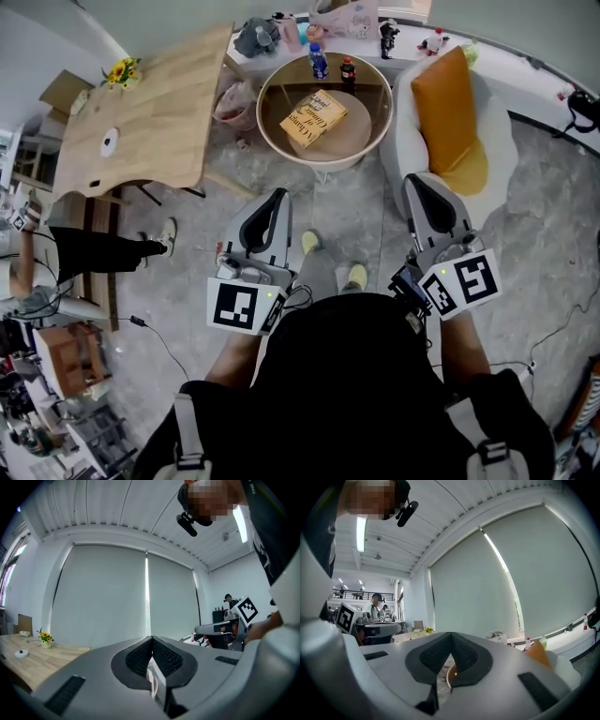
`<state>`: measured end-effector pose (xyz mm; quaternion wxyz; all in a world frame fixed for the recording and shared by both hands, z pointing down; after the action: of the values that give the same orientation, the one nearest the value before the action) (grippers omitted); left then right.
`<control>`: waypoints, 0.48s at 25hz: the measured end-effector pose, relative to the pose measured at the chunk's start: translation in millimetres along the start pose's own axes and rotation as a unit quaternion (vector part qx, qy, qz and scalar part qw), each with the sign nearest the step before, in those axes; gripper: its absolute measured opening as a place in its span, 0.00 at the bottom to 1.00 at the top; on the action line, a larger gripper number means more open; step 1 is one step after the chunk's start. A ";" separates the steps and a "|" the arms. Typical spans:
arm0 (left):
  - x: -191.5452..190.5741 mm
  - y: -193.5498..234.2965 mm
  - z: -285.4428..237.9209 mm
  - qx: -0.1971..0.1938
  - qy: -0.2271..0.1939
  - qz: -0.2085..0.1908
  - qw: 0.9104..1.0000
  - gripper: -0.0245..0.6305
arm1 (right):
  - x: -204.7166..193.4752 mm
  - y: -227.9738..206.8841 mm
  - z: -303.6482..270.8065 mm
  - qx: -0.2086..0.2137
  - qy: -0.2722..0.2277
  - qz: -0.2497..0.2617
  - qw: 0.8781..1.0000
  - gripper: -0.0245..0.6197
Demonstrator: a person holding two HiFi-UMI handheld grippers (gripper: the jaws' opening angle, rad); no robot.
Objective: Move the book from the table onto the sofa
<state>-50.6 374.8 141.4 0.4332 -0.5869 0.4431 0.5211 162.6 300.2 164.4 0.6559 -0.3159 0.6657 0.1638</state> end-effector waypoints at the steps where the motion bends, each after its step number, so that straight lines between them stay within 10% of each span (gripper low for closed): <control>1: -1.3 2.4 -3.1 -0.002 -0.002 0.003 1.000 0.06 | -1.7 0.2 -3.1 -0.001 0.001 0.001 1.000 0.04; 12: -12.5 47.7 -66.2 -0.024 -0.001 0.022 0.999 0.06 | -4.4 -15.6 -67.0 0.003 0.041 0.007 0.999 0.04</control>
<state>-82.7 300.4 157.0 0.4083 -0.5866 0.4429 0.5414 120.6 247.0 177.6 0.6280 -0.3157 0.6946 0.1533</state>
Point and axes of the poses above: the fingertips, and each gripper's own axes: z backward along the fingers, y to its left, x out of its top, the point moved 5 cm from there along z, backward along the fingers, and after that the axes turned 1 degree about -z, right-handed, at the moved point
